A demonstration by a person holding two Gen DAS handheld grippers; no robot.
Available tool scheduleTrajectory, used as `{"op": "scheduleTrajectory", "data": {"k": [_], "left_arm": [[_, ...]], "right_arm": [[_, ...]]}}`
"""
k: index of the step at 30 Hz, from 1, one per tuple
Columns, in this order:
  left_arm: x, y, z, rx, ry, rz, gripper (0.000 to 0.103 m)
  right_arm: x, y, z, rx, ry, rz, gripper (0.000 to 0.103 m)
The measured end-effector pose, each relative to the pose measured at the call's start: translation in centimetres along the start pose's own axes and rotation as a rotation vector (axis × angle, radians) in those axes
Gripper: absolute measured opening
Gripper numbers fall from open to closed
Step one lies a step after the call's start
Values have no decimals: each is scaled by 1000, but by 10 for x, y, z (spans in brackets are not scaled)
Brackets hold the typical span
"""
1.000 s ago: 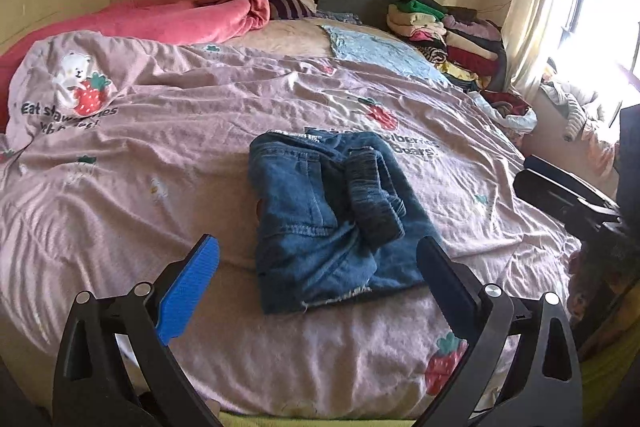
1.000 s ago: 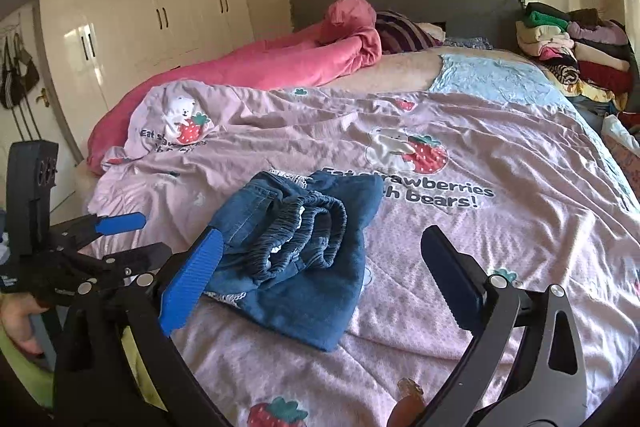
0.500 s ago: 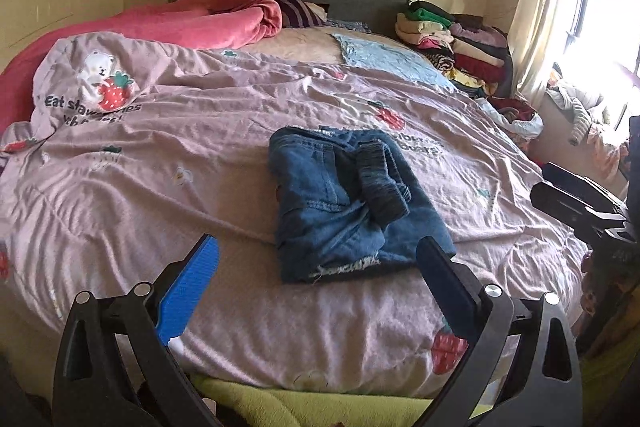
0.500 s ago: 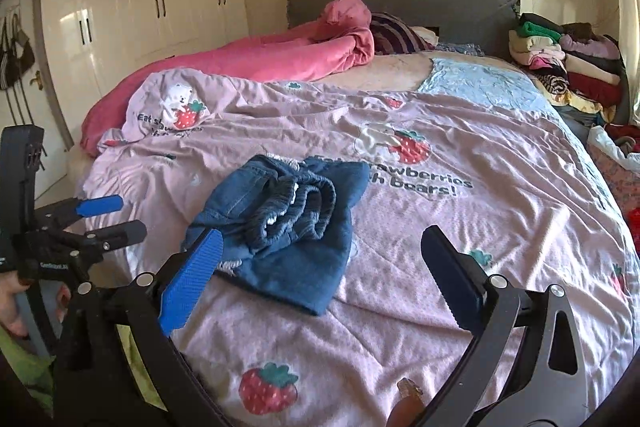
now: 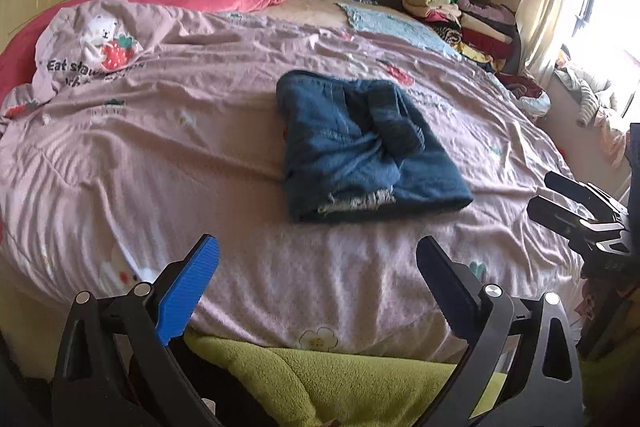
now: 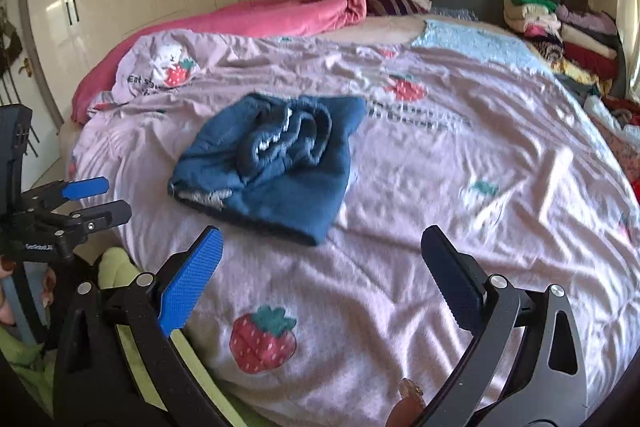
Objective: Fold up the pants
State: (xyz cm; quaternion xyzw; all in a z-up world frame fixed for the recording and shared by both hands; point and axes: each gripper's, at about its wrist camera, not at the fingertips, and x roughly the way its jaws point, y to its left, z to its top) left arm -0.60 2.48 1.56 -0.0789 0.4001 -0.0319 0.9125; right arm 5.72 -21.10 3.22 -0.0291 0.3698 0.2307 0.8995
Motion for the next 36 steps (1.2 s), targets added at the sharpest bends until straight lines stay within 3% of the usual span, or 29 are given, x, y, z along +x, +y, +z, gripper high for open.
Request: {"op": "scheduleTrajectory", "data": {"k": [36], "left_arm": [[1,-4,-4,-4,19,2,98]], "right_arm": [[3,0,0,11,9,-3,94]]}}
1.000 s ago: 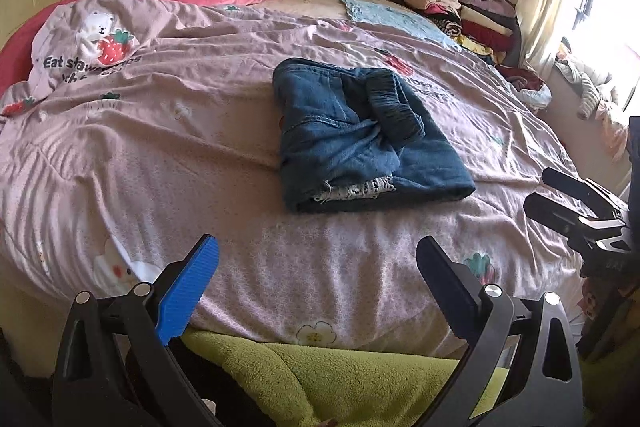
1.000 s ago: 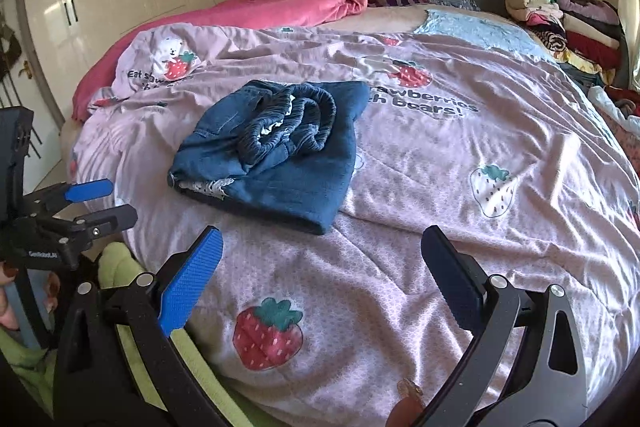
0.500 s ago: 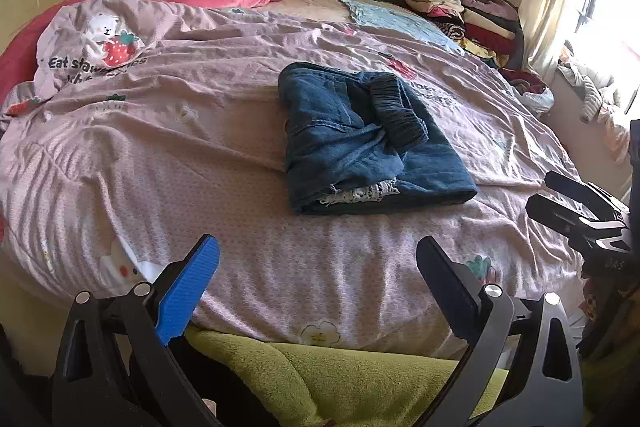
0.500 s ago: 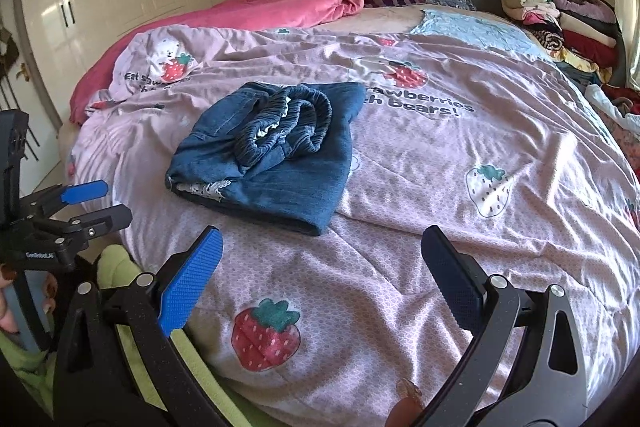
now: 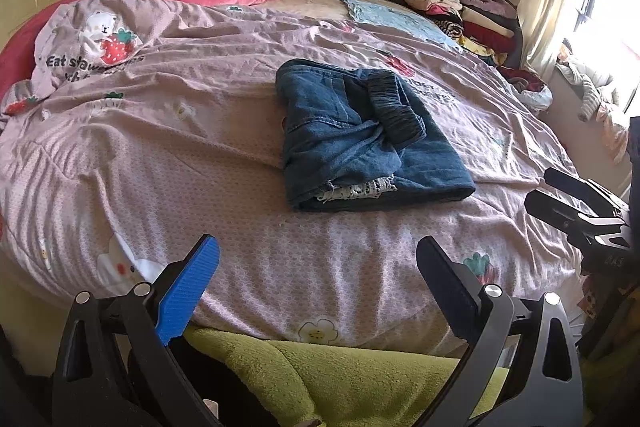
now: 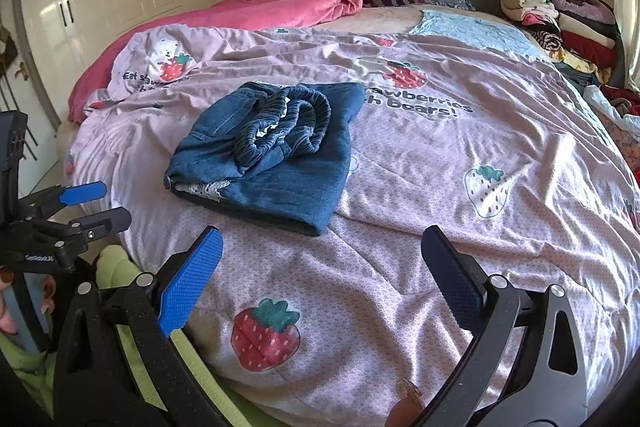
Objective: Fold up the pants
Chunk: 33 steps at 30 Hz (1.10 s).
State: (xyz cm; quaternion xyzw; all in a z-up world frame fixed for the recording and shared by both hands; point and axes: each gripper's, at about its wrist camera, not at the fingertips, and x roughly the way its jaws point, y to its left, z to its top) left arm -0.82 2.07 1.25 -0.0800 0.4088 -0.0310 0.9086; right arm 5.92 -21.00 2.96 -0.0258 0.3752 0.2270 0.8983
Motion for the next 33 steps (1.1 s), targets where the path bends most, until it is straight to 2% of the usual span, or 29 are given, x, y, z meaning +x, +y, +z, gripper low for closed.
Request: {"op": "scheduleTrajectory", "data": {"k": [19,33], "left_arm": [[-2,2,1,-12,7,17,98],[-6,2,2,0,6,59,98]], "right_arm": [[0,0,2,-2,0,-4,94],[-5,2,5,-5,-5,-18,94]]}}
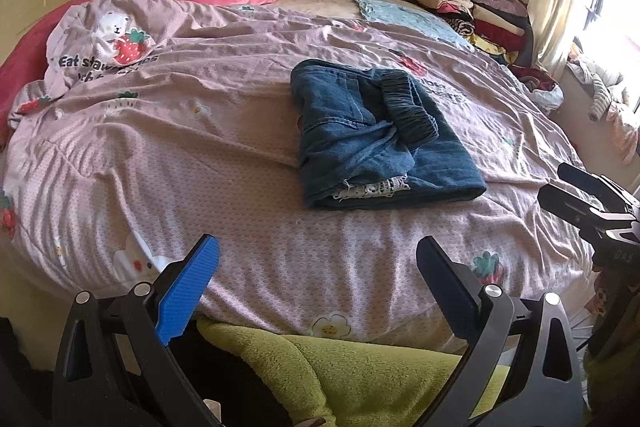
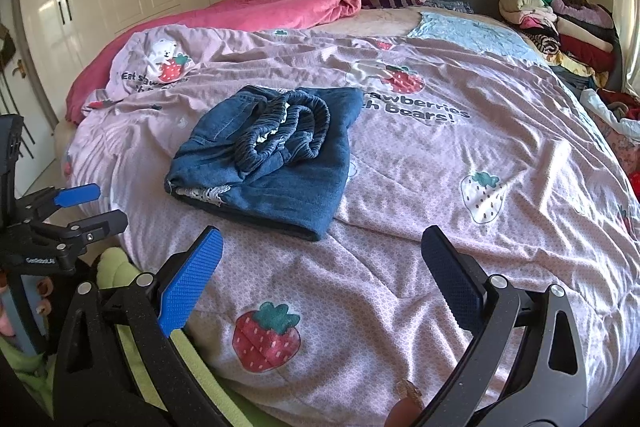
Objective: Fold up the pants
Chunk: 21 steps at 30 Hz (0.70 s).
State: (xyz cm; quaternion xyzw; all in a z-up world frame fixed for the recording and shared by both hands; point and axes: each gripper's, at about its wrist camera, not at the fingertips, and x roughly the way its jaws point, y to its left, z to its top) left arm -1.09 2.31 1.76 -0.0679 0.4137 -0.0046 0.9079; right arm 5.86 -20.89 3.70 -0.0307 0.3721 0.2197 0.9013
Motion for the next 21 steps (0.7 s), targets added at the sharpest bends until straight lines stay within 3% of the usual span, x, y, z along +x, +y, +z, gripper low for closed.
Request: {"op": "scheduleTrajectory", "data": {"k": [21], "left_arm": [[6,13,1,-25,27,94,98]], "right_arm": [[7,-15,-3,41,22,-55,94]]}}
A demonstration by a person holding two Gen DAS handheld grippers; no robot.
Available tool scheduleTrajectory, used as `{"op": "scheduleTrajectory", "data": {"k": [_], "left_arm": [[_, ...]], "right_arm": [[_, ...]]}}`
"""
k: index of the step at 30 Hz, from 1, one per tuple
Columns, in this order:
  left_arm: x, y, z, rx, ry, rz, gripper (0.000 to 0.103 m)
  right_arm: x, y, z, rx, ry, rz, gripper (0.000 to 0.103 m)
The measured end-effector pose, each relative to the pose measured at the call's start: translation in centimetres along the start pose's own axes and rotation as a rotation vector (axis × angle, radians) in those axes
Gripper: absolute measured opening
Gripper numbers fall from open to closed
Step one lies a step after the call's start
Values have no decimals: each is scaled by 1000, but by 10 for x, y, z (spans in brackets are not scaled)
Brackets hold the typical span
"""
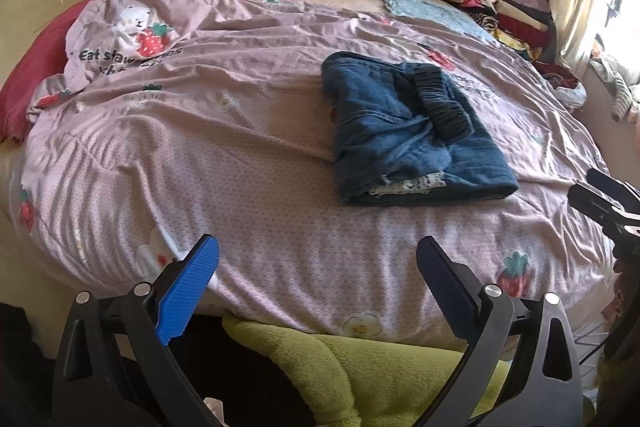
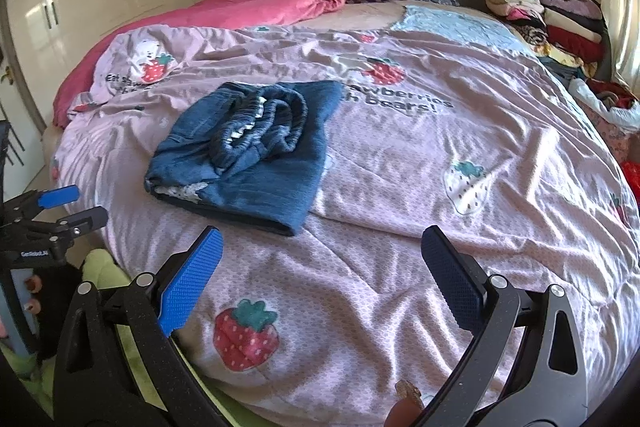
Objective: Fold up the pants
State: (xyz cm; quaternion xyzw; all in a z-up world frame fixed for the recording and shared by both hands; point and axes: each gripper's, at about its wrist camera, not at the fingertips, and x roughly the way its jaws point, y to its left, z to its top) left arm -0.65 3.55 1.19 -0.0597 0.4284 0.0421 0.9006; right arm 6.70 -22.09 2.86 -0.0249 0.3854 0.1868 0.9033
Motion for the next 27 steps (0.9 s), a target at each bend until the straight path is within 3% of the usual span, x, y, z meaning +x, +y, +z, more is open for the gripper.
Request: {"op": "scheduleTrajectory", "data": {"k": [5,13,20,24,27], "left_arm": [[0,15,2,-26,-18,-51,98],[29,75,32,-120,-24,33,98],[87,135,73,-148,54,180,98],[116,173,93,-205,80,206,98],[130,195,112,-221,54,194,98]], "right_arm": [[5,-14,-1,25,15,-40,94],[9,-74,-1,118,29,-162,94],[13,-184,6,241,27,-313,94],[21,-260,9,308,47,-407,94],[34,-316,10,382,71,-442,94]]}}
